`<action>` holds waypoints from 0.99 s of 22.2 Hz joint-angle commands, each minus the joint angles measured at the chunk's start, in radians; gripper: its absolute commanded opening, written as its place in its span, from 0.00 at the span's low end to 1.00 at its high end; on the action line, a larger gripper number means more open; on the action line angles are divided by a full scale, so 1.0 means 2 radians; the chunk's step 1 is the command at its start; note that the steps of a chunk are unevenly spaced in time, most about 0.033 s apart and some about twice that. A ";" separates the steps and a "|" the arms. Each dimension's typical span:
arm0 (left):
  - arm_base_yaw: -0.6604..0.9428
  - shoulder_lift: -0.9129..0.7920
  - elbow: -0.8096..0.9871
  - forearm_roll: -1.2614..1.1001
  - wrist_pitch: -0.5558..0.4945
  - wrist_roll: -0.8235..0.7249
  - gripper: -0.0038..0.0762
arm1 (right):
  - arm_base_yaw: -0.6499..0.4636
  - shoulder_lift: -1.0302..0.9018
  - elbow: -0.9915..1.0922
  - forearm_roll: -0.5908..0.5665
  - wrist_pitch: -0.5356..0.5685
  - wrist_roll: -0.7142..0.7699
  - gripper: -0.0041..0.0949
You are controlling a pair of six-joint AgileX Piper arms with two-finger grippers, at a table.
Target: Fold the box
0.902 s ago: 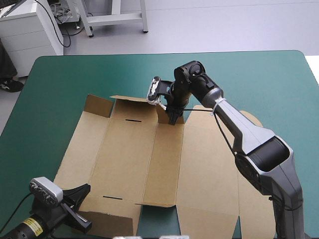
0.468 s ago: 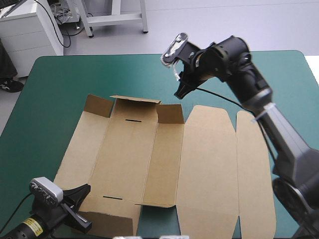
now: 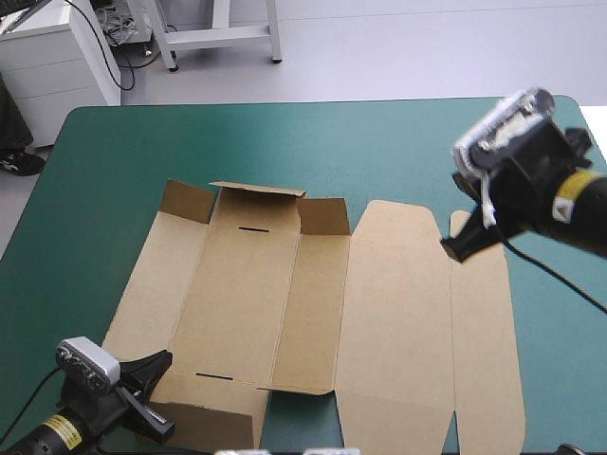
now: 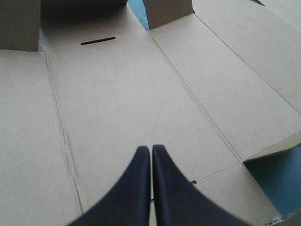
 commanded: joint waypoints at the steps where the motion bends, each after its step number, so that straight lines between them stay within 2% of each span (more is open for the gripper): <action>1: -0.001 0.007 -0.013 -0.007 -0.035 -0.001 0.04 | -0.003 -0.079 0.088 -0.027 -0.022 0.033 0.03; 5: -0.001 0.007 -0.013 -0.007 -0.035 -0.001 0.04 | -0.003 -0.183 0.244 -0.047 -0.081 0.091 0.03; 6: -0.001 0.007 -0.013 -0.007 -0.035 -0.001 0.04 | -0.003 -0.222 0.312 -0.047 -0.103 0.097 0.03; 12: -0.001 0.007 -0.013 -0.007 -0.035 -0.003 0.04 | -0.003 -0.324 0.510 -0.041 -0.172 0.166 0.03; 19: -0.001 0.007 -0.013 -0.012 -0.035 -0.003 0.04 | -0.003 -0.383 0.583 -0.040 -0.210 0.184 0.03; 22: -0.001 0.007 -0.013 -0.012 -0.035 -0.003 0.12 | -0.003 -0.387 0.586 -0.031 -0.210 0.184 0.03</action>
